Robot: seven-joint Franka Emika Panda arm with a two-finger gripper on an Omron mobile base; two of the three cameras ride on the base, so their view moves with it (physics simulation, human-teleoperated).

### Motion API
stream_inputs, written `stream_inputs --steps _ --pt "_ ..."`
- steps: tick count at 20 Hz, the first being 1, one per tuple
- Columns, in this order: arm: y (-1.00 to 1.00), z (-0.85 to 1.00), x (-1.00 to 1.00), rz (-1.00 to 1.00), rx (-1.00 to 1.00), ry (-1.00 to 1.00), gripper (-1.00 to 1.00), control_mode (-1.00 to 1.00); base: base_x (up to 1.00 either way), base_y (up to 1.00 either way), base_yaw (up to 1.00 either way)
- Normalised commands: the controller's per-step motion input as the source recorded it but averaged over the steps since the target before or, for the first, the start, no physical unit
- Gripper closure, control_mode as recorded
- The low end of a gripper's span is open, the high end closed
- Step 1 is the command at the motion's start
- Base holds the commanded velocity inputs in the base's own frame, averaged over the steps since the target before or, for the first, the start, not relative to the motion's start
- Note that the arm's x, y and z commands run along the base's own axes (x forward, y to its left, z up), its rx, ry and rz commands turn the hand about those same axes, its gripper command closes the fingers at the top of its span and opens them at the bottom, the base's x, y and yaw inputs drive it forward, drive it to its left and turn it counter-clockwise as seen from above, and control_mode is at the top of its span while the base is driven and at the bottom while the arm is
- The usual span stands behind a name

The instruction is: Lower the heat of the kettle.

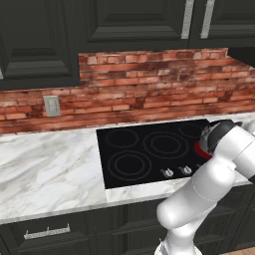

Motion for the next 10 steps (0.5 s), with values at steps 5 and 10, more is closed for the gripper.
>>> stream_inputs --steps 5,10 --pt "-0.01 -0.05 0.05 0.01 0.0 0.0 -1.0 -1.0 0.0 0.0 0.0" --pt "-0.09 -0.06 0.02 0.02 0.0 0.0 -1.0 -1.0 0.0 0.0 0.0"
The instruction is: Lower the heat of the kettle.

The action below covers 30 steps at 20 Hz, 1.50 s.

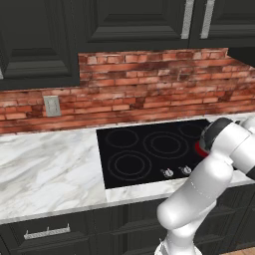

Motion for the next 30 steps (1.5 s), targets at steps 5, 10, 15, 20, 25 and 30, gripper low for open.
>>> stream_inputs --steps 5,10,15,20,25,30 --pt "-0.1 -0.05 0.06 0.02 0.0 0.0 -1.0 -1.0 0.0 0.0 0.0" --pt "-0.11 -0.02 0.11 0.02 0.0 0.0 -1.0 -1.0 0.0 0.0 0.0" --pt "-0.14 -0.01 0.12 0.02 0.0 0.0 -1.0 -1.0 0.0 0.0 0.0" --pt "-0.1 -0.03 0.04 0.02 0.0 0.0 -1.0 -1.0 0.0 0.0 0.0" --pt "-0.1 -0.03 0.0 0.02 0.0 0.0 -1.0 -1.0 0.0 0.0 0.0" --pt "-0.1 0.0 0.04 0.03 0.0 0.0 -1.0 -1.0 0.0 0.0 0.0"
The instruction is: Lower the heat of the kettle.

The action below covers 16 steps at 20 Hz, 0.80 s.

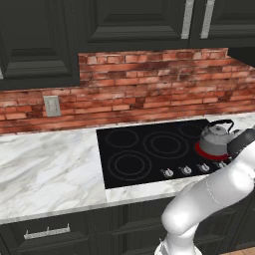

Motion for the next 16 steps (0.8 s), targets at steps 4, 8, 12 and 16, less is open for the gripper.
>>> stream_inputs --steps 4,8,12,16 --pt "-0.02 0.0 0.05 0.02 0.0 0.0 -1.0 -1.0 0.0 0.0 0.0" --pt "0.01 -0.06 0.02 0.0 0.0 0.0 -1.0 -1.0 0.0 0.0 0.0" --pt "0.03 -0.1 0.0 0.0 0.0 0.0 -1.0 -1.0 0.0 0.0 0.0" --pt "0.03 -0.1 0.0 0.0 0.0 0.0 -1.0 -1.0 0.0 0.0 0.0"
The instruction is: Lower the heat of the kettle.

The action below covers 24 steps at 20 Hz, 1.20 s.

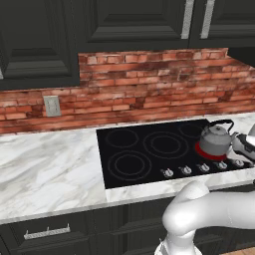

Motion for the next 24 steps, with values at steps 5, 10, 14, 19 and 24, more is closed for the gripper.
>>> stream_inputs --steps 5,10,14,19,24 --pt "0.04 -0.08 0.04 0.0 0.0 0.0 -1.0 -1.0 0.0 0.0 0.0" --pt "0.0 -0.02 0.11 0.0 0.0 0.0 -1.0 -1.0 0.0 0.0 0.0" --pt "0.0 -0.03 0.11 0.0 0.0 0.0 -1.0 -1.0 0.0 0.0 0.0" --pt "0.01 -0.08 0.01 0.0 0.0 0.0 -1.0 -1.0 0.0 0.0 0.0" --pt "0.03 -0.15 -0.01 0.0 0.0 0.0 1.0 -1.0 0.0 0.0 0.0"
